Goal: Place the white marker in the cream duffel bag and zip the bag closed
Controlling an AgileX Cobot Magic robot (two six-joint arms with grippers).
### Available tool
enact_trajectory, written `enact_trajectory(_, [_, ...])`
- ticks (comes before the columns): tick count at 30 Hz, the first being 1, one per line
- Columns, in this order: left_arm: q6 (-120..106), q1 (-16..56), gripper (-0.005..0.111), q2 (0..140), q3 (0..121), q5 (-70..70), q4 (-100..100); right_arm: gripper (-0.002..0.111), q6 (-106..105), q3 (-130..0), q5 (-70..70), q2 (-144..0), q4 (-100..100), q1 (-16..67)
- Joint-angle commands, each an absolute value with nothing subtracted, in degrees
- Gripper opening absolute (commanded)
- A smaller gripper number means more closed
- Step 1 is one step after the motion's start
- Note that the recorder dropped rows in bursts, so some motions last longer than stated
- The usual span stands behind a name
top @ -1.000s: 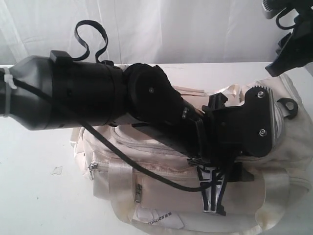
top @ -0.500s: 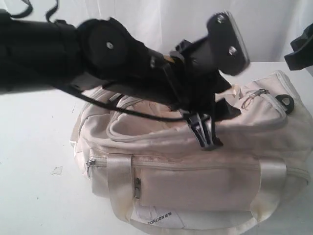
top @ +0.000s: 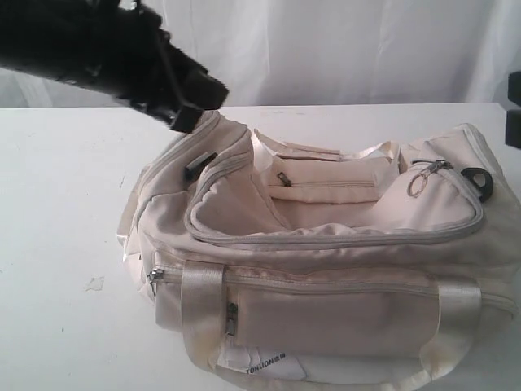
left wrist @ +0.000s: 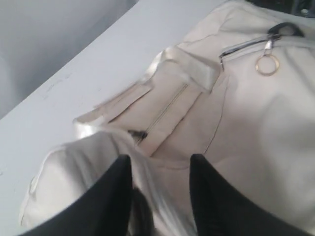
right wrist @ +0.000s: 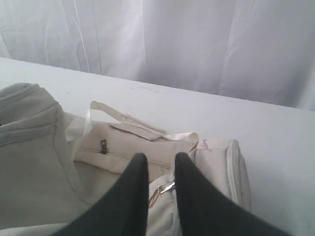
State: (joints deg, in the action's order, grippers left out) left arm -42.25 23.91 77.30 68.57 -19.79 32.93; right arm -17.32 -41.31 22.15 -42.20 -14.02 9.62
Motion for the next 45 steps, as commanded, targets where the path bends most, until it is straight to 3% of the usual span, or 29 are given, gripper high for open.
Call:
enact_trajectory(1, [-40.02, 19.96, 0.032, 70.22, 61.12, -18.8, 33.31, 0.012, -17.64, -33.51, 18.65, -34.62, -18.6, 9.15])
enact_trajectory(6, [-39.8, 18.7, 0.032, 63.82, 53.14, -13.78, 33.62, 0.0, -17.52, -26.5, 18.75, -27.03, -23.72, 9.15])
enact_trajectory(20, [-37.71, 18.57, 0.032, 48.85, 34.01, -3.9, 34.2, 0.0, -16.07, -16.67, 19.86, -15.64, -28.9, 9.15])
enact_trajectory(45, [-38.32, 18.57, 0.032, 43.95, 31.77, -4.36, 34.2, 0.0, -8.66, -16.57, 25.96, -15.56, -28.9, 9.15])
